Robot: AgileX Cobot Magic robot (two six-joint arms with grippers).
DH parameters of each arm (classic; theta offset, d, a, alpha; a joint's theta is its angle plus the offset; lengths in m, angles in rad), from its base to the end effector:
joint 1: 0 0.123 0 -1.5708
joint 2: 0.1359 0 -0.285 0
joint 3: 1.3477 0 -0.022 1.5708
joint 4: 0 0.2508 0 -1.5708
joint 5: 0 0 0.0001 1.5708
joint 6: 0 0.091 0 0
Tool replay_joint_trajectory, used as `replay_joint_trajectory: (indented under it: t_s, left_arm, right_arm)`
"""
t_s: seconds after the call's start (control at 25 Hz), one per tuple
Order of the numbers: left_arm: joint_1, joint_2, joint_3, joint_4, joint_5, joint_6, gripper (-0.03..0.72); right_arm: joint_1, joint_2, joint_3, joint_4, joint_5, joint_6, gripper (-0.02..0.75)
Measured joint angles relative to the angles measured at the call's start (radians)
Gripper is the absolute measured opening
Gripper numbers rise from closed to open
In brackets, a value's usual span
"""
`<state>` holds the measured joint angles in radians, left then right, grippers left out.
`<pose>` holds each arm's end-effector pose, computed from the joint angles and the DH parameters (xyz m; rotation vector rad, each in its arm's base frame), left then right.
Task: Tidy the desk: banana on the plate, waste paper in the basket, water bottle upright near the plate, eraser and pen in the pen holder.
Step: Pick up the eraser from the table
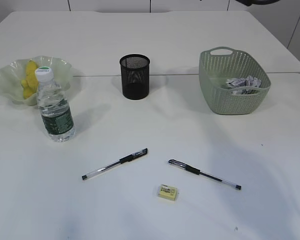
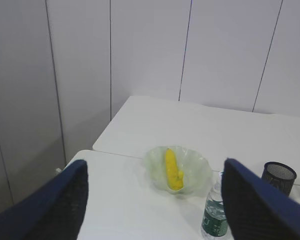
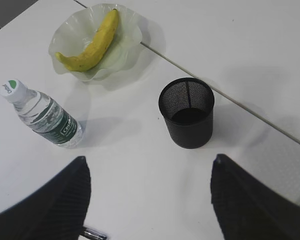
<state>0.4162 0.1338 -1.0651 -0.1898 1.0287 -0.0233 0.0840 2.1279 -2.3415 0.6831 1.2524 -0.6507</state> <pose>-0.0599 -0.0426 0.4237 -0.2944 1.5461 0.1031 0.4559 0.0931 0.3819 -0.8202 2.1524 0.6194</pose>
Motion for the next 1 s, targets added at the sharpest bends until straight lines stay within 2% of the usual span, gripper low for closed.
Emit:
replay_joint_trajectory:
  t_s: [0.64, 1.0]
  left_arm:
    - [0.000, 0.004, 0.000, 0.009, -0.019, 0.000, 0.568]
    - [0.000, 0.006, 0.000, 0.014, -0.061, 0.000, 0.559]
  right_arm:
    - [0.000, 0.000, 0.004, 0.000, 0.000, 0.089, 0.557]
    - [0.000, 0.000, 0.134, -0.015, -0.002, 0.134, 0.557]
